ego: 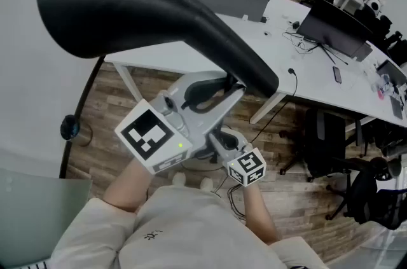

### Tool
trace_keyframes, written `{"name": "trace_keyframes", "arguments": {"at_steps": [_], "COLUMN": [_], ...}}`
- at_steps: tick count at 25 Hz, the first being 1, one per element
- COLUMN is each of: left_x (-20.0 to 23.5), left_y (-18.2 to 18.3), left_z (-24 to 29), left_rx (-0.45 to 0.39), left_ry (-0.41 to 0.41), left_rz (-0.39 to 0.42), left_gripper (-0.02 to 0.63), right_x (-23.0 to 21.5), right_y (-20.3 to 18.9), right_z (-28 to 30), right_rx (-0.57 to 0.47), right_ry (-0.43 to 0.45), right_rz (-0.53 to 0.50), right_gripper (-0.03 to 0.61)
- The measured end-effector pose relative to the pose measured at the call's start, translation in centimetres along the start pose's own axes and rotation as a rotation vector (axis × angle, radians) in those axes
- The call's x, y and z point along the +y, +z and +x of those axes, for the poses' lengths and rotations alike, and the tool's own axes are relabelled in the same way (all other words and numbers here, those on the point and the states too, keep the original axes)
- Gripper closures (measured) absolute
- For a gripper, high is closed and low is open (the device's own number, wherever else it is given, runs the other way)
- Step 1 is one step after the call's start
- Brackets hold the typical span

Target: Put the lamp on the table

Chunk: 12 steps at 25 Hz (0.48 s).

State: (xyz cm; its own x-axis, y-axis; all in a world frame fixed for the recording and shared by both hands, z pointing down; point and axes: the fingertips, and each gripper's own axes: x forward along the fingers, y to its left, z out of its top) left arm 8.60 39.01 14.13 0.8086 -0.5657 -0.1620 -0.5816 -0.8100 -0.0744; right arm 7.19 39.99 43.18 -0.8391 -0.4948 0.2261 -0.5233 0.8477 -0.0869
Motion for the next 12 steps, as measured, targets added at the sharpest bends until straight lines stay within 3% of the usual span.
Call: {"name": "trace_keyframes", "arguments": {"at_steps": [12], "left_x": [1.0], "left_y": [0.9], "left_z": [-1.1], "left_rx": [-0.019], "left_ry": [-0.027], "left_rz": [0.0], "left_gripper": [0.563], "right_x": [0.9], "right_y": [1.0], "right_z": [1.7], "right_rx": [-0.023], "right_ry": [0.001], "right_rz": [0.028], "right_gripper": [0.527]}}
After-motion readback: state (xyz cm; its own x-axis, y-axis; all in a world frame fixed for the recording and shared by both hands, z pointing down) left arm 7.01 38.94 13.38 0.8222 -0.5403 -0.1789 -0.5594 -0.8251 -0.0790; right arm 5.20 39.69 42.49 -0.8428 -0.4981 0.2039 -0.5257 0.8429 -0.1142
